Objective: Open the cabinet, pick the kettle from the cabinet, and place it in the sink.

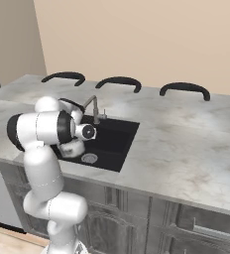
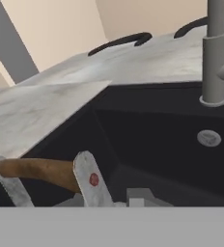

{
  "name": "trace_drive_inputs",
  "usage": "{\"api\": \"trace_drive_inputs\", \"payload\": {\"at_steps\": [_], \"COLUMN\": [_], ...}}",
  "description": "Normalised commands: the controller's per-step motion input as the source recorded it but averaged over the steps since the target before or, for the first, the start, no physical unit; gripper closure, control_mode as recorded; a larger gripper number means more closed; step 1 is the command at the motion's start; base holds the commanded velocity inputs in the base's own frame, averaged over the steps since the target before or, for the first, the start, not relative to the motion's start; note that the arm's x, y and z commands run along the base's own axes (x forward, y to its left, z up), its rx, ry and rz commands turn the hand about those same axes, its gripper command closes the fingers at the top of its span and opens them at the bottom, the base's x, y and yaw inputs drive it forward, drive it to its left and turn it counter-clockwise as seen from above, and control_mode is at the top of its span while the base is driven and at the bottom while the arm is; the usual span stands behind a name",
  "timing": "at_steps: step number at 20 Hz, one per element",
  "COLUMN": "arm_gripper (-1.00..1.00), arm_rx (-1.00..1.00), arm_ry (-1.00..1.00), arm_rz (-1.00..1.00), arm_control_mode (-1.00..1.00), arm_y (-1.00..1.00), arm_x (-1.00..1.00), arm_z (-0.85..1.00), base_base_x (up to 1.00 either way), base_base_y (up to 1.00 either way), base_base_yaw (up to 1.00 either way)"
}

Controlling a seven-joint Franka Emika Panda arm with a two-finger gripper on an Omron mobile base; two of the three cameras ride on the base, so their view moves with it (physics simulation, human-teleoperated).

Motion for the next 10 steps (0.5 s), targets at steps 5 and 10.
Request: {"api": "trace_drive_inputs", "payload": {"at_steps": [5, 10], "arm_gripper": [1.0, 1.0], "arm_rx": [0.0, 0.0], "arm_ry": [0.0, 0.0], "arm_rz": [0.0, 0.0], "arm_control_mode": [-1.0, -1.0], "arm_y": [0.01, 0.0], "arm_x": [0.05, 0.15], "arm_z": [-0.24, -0.19], "base_base_x": [0.0, 0.0], "base_base_y": [0.0, 0.0], "base_base_yaw": [0.0, 0.0]}}
